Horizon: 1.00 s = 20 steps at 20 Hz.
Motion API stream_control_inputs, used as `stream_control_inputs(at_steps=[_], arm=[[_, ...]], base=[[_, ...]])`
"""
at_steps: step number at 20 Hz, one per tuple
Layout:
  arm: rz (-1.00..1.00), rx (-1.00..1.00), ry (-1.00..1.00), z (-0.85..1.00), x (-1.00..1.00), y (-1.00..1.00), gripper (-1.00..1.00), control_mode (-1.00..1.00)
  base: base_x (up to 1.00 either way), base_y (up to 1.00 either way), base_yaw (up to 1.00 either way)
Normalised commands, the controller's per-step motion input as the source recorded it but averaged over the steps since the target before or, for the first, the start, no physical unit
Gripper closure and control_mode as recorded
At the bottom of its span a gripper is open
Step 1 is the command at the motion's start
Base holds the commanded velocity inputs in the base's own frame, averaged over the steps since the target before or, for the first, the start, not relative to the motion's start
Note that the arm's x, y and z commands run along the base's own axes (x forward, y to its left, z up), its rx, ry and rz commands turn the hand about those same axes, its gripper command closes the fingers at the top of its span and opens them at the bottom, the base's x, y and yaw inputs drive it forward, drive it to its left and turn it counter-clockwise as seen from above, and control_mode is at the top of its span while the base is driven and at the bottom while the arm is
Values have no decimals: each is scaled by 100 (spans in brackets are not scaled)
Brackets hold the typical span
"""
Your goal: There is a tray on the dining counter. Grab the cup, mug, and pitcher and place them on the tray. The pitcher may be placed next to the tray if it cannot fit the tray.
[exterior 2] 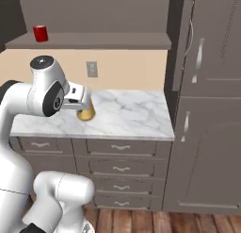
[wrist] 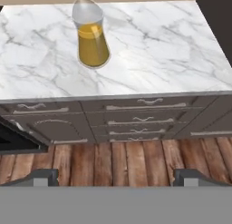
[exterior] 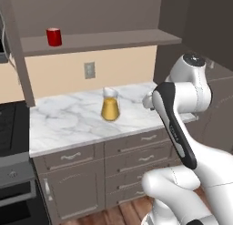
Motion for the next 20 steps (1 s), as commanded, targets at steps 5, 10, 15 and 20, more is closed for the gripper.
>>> stream_control_inputs(at_steps=[5, 10, 15, 20], arm=[[0, 0, 0, 0, 0, 0, -100, 100], [0, 0, 0, 0, 0, 0, -100, 100], [0, 0, 0, 0, 0, 0, -100, 100], [0, 0, 0, 0, 0, 0, -100, 100]], base=[[66, 23, -7], [51, 26, -5], [26, 35, -1], [4, 41, 0]])
